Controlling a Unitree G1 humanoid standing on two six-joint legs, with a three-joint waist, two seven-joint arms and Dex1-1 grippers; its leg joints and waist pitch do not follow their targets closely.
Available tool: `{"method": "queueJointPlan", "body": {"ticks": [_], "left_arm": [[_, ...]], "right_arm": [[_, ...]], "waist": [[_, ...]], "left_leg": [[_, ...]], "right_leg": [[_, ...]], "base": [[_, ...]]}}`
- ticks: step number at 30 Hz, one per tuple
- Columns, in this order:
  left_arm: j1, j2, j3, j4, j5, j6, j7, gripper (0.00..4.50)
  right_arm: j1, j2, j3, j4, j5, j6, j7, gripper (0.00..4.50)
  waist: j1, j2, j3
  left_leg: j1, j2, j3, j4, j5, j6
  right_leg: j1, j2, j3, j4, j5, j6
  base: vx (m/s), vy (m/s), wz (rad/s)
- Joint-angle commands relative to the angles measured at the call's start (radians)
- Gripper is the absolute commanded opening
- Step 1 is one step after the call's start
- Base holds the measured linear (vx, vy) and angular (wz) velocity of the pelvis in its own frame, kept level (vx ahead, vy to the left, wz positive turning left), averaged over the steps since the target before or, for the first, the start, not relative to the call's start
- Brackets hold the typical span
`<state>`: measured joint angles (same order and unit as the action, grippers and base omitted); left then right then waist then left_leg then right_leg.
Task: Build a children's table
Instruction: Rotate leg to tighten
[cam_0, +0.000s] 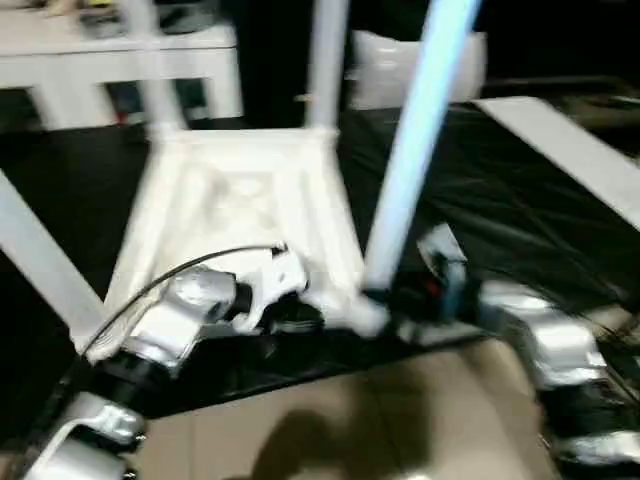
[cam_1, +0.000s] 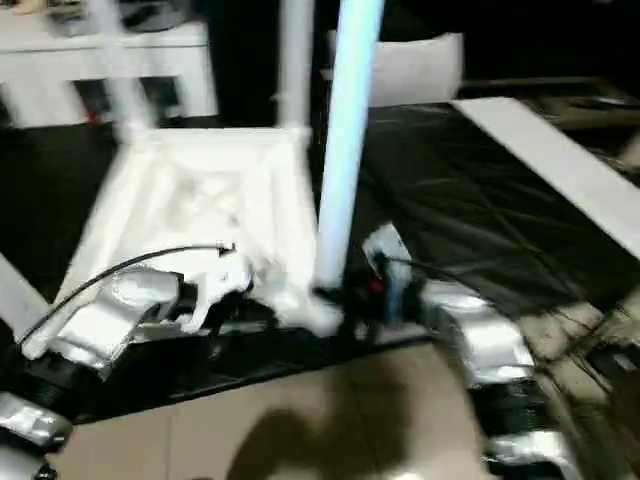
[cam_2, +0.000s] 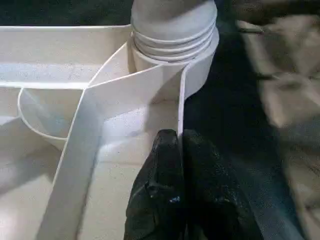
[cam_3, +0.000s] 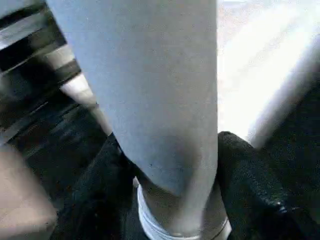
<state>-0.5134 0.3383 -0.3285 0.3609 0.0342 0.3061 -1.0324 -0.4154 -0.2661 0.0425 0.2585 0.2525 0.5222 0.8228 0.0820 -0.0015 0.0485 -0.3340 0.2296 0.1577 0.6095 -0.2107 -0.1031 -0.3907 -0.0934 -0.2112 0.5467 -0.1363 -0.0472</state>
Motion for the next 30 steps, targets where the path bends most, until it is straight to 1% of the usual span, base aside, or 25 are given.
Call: {"method": "queueJointPlan", "body": {"ticks": [1, 2, 3, 4, 5, 6, 7, 8, 9, 10, 11, 12, 13, 14, 17, 18, 19, 21, 22, 23, 24, 26, 27, 28, 30], "left_arm": [[-0.003, -0.063, -0.029, -0.089, -0.049, 0.021, 0.006, 0.00], [-0.009, -0.095, -0.014, -0.087, -0.044, 0.046, 0.057, 0.00], [-0.018, -0.129, 0.001, -0.078, -0.039, 0.065, 0.111, 0.00], [-0.027, -0.159, 0.013, -0.071, -0.034, 0.086, 0.156, 0.00], [-0.045, -0.198, 0.029, -0.054, -0.023, 0.111, 0.226, 0.00], [-0.052, -0.205, 0.032, -0.045, -0.018, 0.112, 0.244, 0.00], [-0.056, -0.209, 0.033, -0.040, -0.016, 0.112, 0.254, 0.00], [-0.056, -0.209, 0.033, -0.040, -0.016, 0.112, 0.254, 0.00], [-0.061, -0.217, 0.037, -0.037, -0.008, 0.119, 0.274, 0.00], [-0.065, -0.218, 0.037, -0.031, 0.002, 0.119, 0.287, 0.00], [-0.067, -0.215, 0.036, -0.027, 0.010, 0.111, 0.289, 0.00], [-0.067, -0.215, 0.036, -0.027, 0.010, 0.111, 0.289, 0.00], [-0.065, -0.208, 0.034, -0.028, 0.015, 0.106, 0.288, 0.00], [-0.061, -0.197, 0.030, -0.028, 0.023, 0.092, 0.286, 0.00], [-0.056, -0.183, 0.026, -0.026, 0.028, 0.075, 0.278, 0.00], [-0.049, -0.145, 0.015, -0.017, 0.041, 0.034, 0.249, 0.00], [-0.049, -0.145, 0.015, -0.017, 0.041, 0.034, 0.249, 0.00], [-0.051, -0.116, 0.009, -0.004, 0.052, 0.002, 0.226, 0.00], [-0.051, -0.116, 0.009, -0.004, 0.052, 0.002, 0.226, 0.00], [-0.056, -0.098, 0.007, 0.010, 0.058, -0.018, 0.215, 0.00], [-0.059, -0.086, 0.005, 0.020, 0.061, -0.031, 0.209, 0.00], [-0.072, -0.042, 0.000, 0.057, 0.075, -0.127, 0.186, 0.00], [-0.072, -0.042, 0.000, 0.057, 0.075, -0.127, 0.186, 0.00], [-0.077, -0.026, -0.001, 0.069, 0.079, -0.164, 0.178, 0.00], [-0.083, -0.007, 0.004, 0.090, 0.083, -0.200, 0.176, 0.00]], "right_arm": [[-0.029, 0.030, -0.022, 0.032, -0.005, 0.046, -0.117, 2.09], [-0.043, 0.069, -0.050, 0.054, -0.002, 0.055, -0.192, 2.09], [-0.057, 0.102, -0.070, 0.079, -0.005, 0.046, -0.256, 2.09], [-0.067, 0.128, -0.078, 0.098, -0.014, 0.023, -0.309, 2.09], [-0.083, 0.166, -0.081, 0.129, -0.037, -0.045, -0.385, 2.09], [-0.088, 0.176, -0.083, 0.136, -0.041, -0.067, -0.401, 2.63], [-0.091, 0.182, -0.084, 0.139, -0.043, -0.079, -0.410, 2.76], [-0.091, 0.182, -0.084, 0.139, -0.043, -0.079, -0.410, 2.76], [-0.095, 0.198, -0.090, 0.138, -0.052, -0.090, -0.433, 2.76], [-0.098, 0.207, -0.091, 0.134, -0.056, -0.097, -0.437, 2.81], [-0.097, 0.212, -0.089, 0.125, -0.053, -0.102, -0.425, 3.11], [-0.097, 0.212, -0.089, 0.125, -0.053, -0.102, -0.425, 3.20], [-0.094, 0.212, -0.087, 0.114, -0.053, -0.101, -0.418, 3.24], [-0.088, 0.209, -0.086, 0.101, -0.050, -0.098, -0.410, 3.28], [-0.080, 0.200, -0.090, 0.088, -0.045, -0.097, -0.397, 3.40], [-0.053, 0.172, -0.100, 0.045, -0.032, -0.097, -0.361, 3.64], [-0.053, 0.172, -0.100, 0.045, -0.032, -0.097, -0.361, 3.68], [-0.023, 0.140, -0.089, 0.005, -0.026, -0.108, -0.322, 3.71], [-0.023, 0.140, -0.089, 0.005, -0.026, -0.108, -0.322, 3.78], [-0.005, 0.118, -0.074, -0.013, -0.031, -0.121, -0.302, 4.04], [0.007, 0.104, -0.064, -0.023, -0.037, -0.130, -0.291, 4.04], [0.049, 0.069, -0.057, -0.091, -0.006, -0.109, -0.226, 4.10], [0.049, 0.069, -0.057, -0.091, -0.006, -0.109, -0.226, 4.14], [0.064, 0.057, -0.058, -0.118, 0.005, -0.096, -0.205, 4.43], [0.087, 0.039, -0.055, -0.156, 0.017, -0.083, -0.177, 4.43]], "waist": [[-0.005, 0.013, -0.063], [-0.017, 0.031, -0.064], [-0.020, 0.027, -0.059], [-0.030, 0.004, -0.051], [-0.036, -0.023, -0.048], [-0.034, -0.018, -0.053], [-0.037, -0.015, -0.057], [-0.035, 0.003, -0.068], [-0.035, 0.003, -0.068], [-0.034, 0.008, -0.075], [-0.028, 0.001, -0.078], [-0.022, -0.001, -0.080], [-0.022, -0.001, -0.080], [-0.017, -0.005, -0.080], [-0.001, 0.000, -0.087], [0.002, -0.001, -0.088], [0.008, -0.004, -0.089], [0.019, -0.002, -0.085], [0.023, -0.003, -0.082], [0.028, -0.001, -0.078], [0.028, -0.001, -0.077], [0.035, -0.001, -0.073], [0.034, -0.002, -0.075], [0.034, -0.001, -0.072], [0.034, -0.003, -0.072]], "left_leg": [[-0.008, 0.020, -0.016, -0.072, -0.326, 0.015], [-0.019, 0.101, -0.048, -0.126, -0.463, 0.025], [-0.014, 0.114, -0.054, -0.140, -0.504, 0.016], [0.007, 0.058, -0.028, -0.116, -0.517, -0.009], [0.041, -0.040, 0.010, -0.036, -0.372, -0.005], [0.010, -0.044, 0.010, -0.034, -0.271, 0.031], [-0.003, -0.034, 0.004, -0.037, -0.259, 0.035], [-0.007, -0.020, -0.002, -0.049, -0.238, 0.038], [-0.007, -0.020, -0.002, -0.049, -0.238, 0.038], [-0.013, 0.012, -0.015, -0.067, -0.203, 0.040], [-0.012, 0.006, -0.010, -0.069, -0.167, 0.041], [-0.019, 0.003, -0.008, -0.070, -0.123, 0.045], [-0.019, 0.003, -0.008, -0.070, -0.123, 0.045], [-0.021, 0.005, -0.007, -0.071, -0.078, 0.061], [-0.022, 0.011, -0.008, -0.068, 0.003, 0.080], [-0.025, 0.011, -0.009, -0.067, 0.023, 0.084], [-0.029, 0.009, -0.008, -0.063, 0.053, 0.095], [-0.025, 0.008, -0.003, -0.064, 0.041, 0.099], [-0.023, 0.008, 0.000, -0.067, 0.012, 0.093], [-0.020, 0.008, 0.003, -0.069, -0.020, 0.082], [-0.018, 0.008, 0.004, -0.071, -0.037, 0.075], [-0.016, 0.000, 0.005, -0.073, -0.092, 0.060], [-0.017, 0.000, 0.005, -0.073, -0.098, 0.056], [-0.016, 0.000, 0.003, -0.074, -0.113, 0.051], [-0.016, -0.002, 0.003, -0.073, -0.132, 0.045]], "right_leg": [[0.072, -0.064, 0.017, -0.113, -0.604, 0.120], [0.101, -0.069, 0.064, -0.018, -0.417, 0.059], [0.094, -0.073, 0.087, 0.009, -0.346, 0.029], [0.063, -0.081, 0.095, -0.042, -0.429, 0.009], [0.016, -0.087, 0.044, -0.120, -0.710, 0.062], [0.045, -0.093, 0.030, -0.125, -0.758, 0.104], [0.053, -0.088, 0.019, -0.125, -0.744, 0.124], [0.062, -0.078, 0.017, -0.123, -0.650, 0.133], [0.062, -0.078, 0.017, -0.123, -0.650, 0.133], [0.067, -0.079, 0.037, -0.098, -0.470, 0.065], [0.063, -0.076, 0.047, -0.086, -0.403, 0.028], [0.066, -0.075, 0.055, -0.071, -0.356, -0.004], [0.066, -0.075, 0.055, -0.071, -0.356, -0.004], [0.061, -0.072, 0.064, -0.060, -0.314, -0.029], [0.061, -0.073, 0.076, -0.035, -0.218, -0.067], [0.061, -0.072, 0.078, -0.029, -0.195, -0.073], [0.061, -0.069, 0.083, -0.019, -0.154, -0.073], [0.057, -0.072, 0.085, -0.020, -0.166, -0.084], [0.057, -0.072, 0.084, -0.028, -0.209, -0.077], [0.055, -0.073, 0.083, -0.039, -0.261, -0.057], [0.054, -0.073, 0.083, -0.042, -0.286, -0.047], [0.053, -0.068, 0.078, -0.062, -0.373, 0.008], [0.055, -0.069, 0.078, -0.060, -0.379, 0.019], [0.053, -0.067, 0.073, -0.068, -0.404, 0.033], [0.052, -0.066, 0.070, -0.071, -0.426, 0.053]], "base": [[0.000, 0.000, 0.00], [0.000, 0.000, 0.00], [0.000, 0.000, 0.00], [0.000, 0.000, 0.00], [0.000, 0.000, 0.00], [0.000, 0.000, 0.00], [0.000, 0.000, 0.00], [0.000, 0.000, 0.00], [0.000, 0.000, 0.00], [0.000, 0.000, 0.00], [0.059, -0.006, 0.09], [0.000, 0.000, 0.00], [0.000, 0.000, 0.00], [0.000, 0.000, 0.00], [0.000, 0.000, 0.00], [0.000, 0.000, 0.00], [0.000, 0.000, 0.00], [0.000, 0.000, 0.00], [0.000, 0.000, 0.00], [0.000, 0.000, 0.00], [0.000, 0.000, 0.00], [0.000, 0.000, 0.00], [0.000, 0.000, 0.00], [0.000, 0.000, 0.00], [0.000, 0.000, 0.00]]}}
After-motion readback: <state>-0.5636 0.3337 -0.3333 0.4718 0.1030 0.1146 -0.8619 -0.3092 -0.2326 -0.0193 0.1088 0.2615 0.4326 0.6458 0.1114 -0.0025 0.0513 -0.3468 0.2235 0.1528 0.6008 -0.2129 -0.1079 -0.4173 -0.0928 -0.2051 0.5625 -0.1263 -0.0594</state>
